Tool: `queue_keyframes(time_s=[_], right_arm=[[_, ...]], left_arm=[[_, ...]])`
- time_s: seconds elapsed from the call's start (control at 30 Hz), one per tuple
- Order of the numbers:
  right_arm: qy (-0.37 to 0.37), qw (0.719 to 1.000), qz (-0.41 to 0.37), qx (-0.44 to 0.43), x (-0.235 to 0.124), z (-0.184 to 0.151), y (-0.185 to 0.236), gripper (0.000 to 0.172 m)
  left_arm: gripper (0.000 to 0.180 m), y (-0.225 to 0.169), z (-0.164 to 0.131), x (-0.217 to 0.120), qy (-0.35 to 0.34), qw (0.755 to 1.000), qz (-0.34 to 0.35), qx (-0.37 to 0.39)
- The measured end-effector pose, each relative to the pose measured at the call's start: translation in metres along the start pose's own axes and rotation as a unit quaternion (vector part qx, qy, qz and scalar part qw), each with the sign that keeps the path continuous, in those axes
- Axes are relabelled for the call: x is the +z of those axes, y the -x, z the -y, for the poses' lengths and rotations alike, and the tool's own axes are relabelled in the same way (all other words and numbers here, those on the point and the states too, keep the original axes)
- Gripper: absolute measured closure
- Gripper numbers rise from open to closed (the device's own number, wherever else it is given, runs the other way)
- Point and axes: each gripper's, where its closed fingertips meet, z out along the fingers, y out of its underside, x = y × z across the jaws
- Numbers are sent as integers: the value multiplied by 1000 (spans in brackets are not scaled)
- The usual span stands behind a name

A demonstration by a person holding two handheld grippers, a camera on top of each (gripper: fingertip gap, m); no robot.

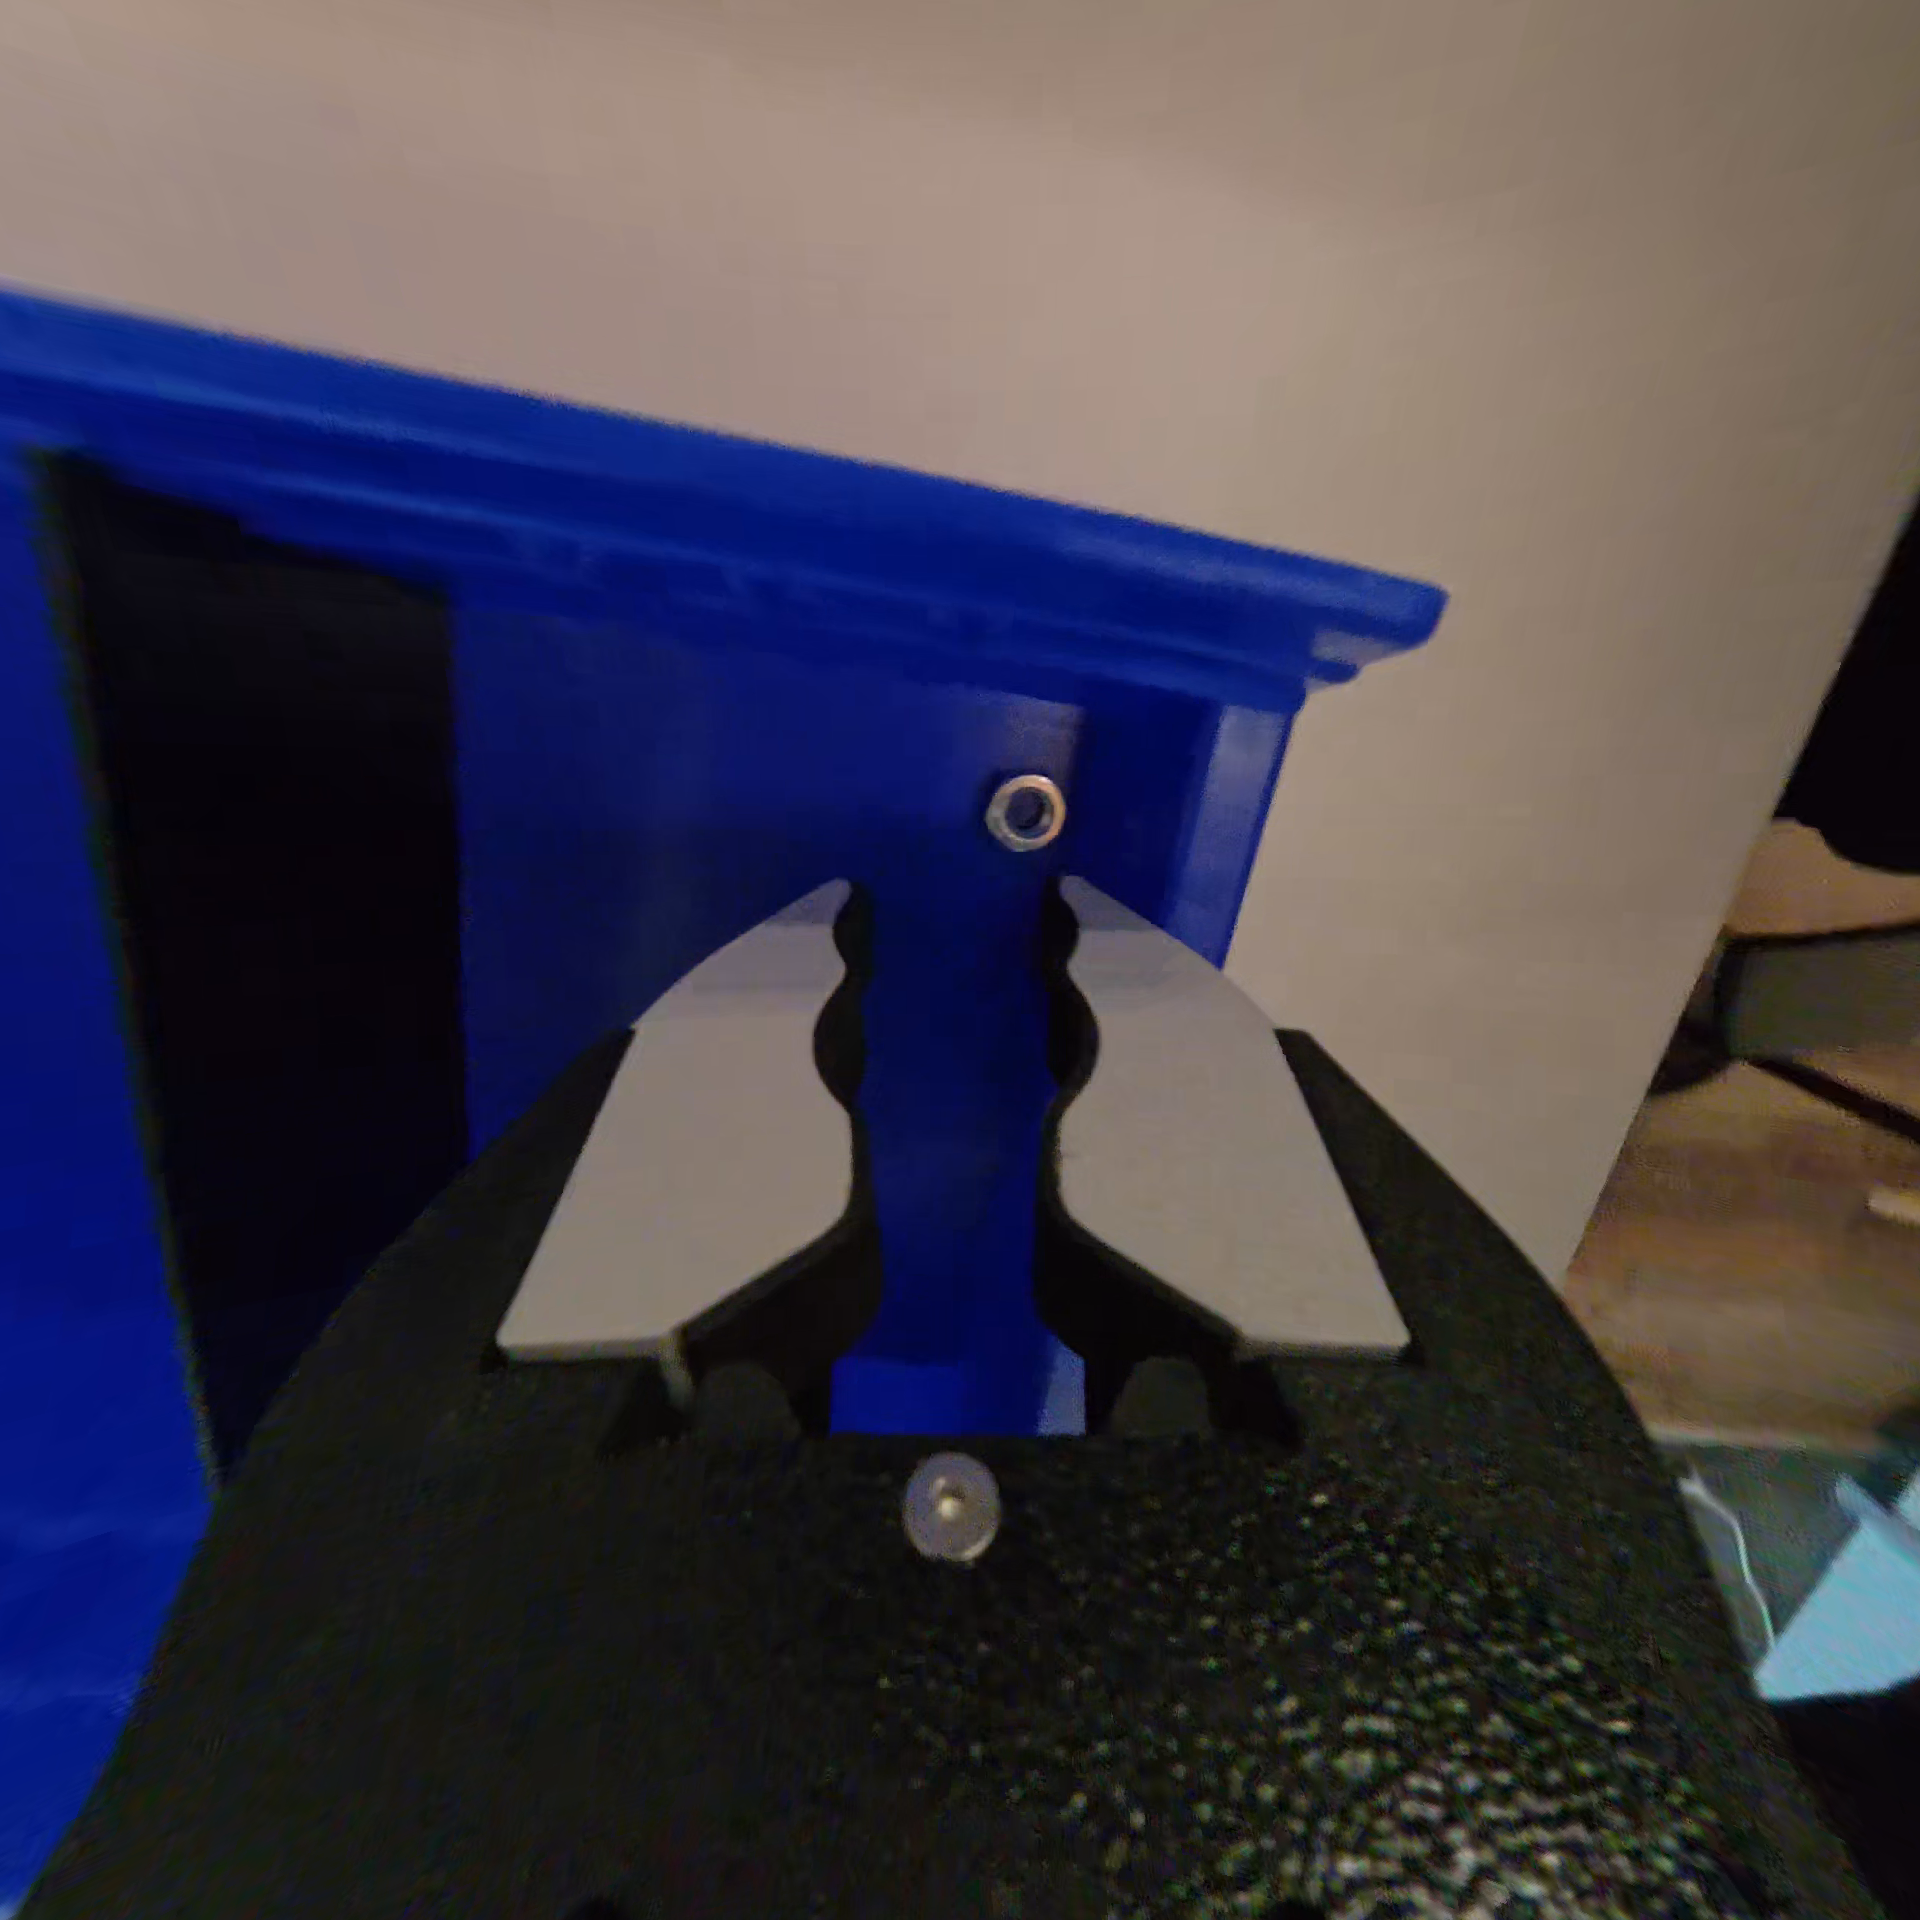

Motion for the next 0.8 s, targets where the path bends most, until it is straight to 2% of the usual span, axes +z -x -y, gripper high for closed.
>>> queue_keyframes(time_s=[0.2, 0.33, 0.57, 0.73, 0.8], right_arm=[[11, 1000, 16, -15, 4, -11, 8, 158], [14, 1000, 13, -22, 4, -13, 7, 158], [14, 1000, 16, -16, 6, -16, 9, 159], [15, 1000, 14, -23, 6, -15, 10, 159], [12, 1000, 14, -22, 6, -14, 10, 159]], left_arm=[[151, 4, 5, 19, 18, 996, -48, 70], [152, 5, 2, 30, 43, 993, -47, 103], [155, 5, -1, 33, 49, 991, -37, 121], [174, -4, -3, 34, 28, 989, -64, 129], [174, -4, -3, 34, 21, 990, -70, 122]])
